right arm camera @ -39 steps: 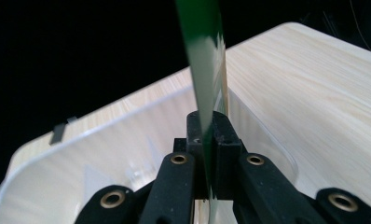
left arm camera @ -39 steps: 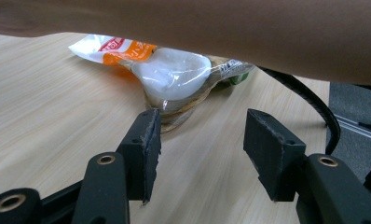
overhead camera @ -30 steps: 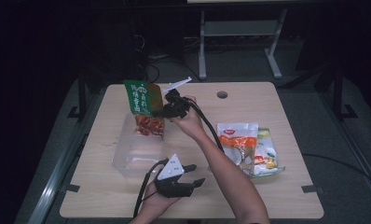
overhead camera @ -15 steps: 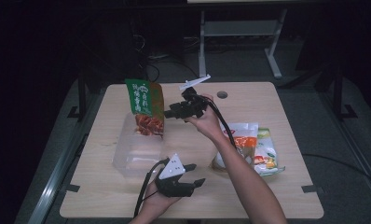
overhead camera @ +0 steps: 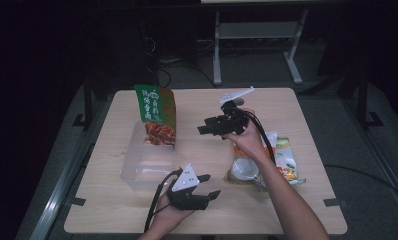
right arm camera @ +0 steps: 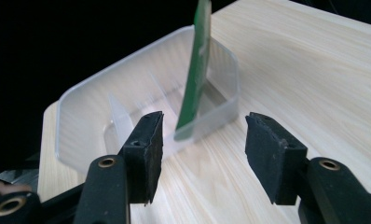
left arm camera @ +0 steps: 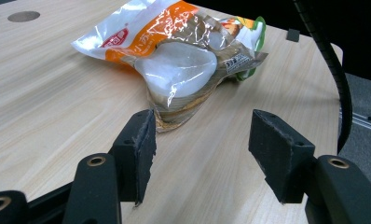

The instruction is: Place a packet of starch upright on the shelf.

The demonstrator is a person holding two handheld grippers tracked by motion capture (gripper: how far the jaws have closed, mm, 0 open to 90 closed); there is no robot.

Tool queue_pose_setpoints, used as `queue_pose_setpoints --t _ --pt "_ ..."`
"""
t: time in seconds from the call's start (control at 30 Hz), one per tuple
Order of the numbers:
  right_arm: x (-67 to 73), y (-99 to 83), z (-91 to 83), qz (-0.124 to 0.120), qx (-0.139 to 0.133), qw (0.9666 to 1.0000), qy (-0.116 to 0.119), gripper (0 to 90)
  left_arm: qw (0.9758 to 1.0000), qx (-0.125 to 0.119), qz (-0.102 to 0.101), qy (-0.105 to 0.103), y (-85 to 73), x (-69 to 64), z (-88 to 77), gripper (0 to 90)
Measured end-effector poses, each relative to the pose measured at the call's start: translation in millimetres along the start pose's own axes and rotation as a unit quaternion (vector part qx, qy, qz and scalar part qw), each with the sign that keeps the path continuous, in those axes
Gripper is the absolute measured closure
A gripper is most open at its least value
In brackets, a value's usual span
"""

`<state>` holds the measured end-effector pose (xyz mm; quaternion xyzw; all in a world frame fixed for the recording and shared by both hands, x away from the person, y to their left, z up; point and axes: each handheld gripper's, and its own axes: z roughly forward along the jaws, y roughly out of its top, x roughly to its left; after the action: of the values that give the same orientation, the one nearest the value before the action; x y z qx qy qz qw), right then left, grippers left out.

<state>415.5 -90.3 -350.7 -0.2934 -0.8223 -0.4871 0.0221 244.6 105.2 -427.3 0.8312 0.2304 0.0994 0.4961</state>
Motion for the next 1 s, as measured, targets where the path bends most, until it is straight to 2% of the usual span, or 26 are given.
queue_pose_setpoints --t 0.27,0.3,0.33,0.4,0.47,0.53,1.0 --pt "-3.2 -22.1 -33.1 0.011 -0.002 0.9996 -0.028 44.6 1.0000 0.002 0.001 -0.002 0.2 -2.0 2.3 40.3" --pt "-3.2 -22.1 -33.1 0.011 -0.002 0.9996 -0.028 44.6 1.0000 0.002 0.001 -0.002 0.2 -2.0 2.3 40.2" --pt "-3.6 -27.4 -43.3 0.016 -0.001 0.9993 -0.034 43.9 1.0000 -0.001 0.001 -0.001 -0.1 -2.7 3.1 40.2" --pt "-5.2 -33.2 -51.7 0.019 -0.001 0.9991 -0.038 43.4 1.0000 -0.003 0.001 -0.002 0.0 -2.7 3.3 40.1" --pt "-7.4 -39.7 -59.2 0.026 0.005 0.9987 -0.043 42.8 1.0000 -0.002 0.007 0.000 0.4 -1.7 3.4 40.1" --pt "-9.5 -46.0 -65.9 0.033 0.011 0.9981 -0.050 42.2 1.0000 -0.001 0.001 -0.002 0.2 -2.0 3.7 40.0" --pt "-21.1 -80.4 -100.3 0.057 0.016 0.9947 -0.084 41.2 1.0000 0.003 0.003 -0.003 0.7 -2.5 4.3 39.8"
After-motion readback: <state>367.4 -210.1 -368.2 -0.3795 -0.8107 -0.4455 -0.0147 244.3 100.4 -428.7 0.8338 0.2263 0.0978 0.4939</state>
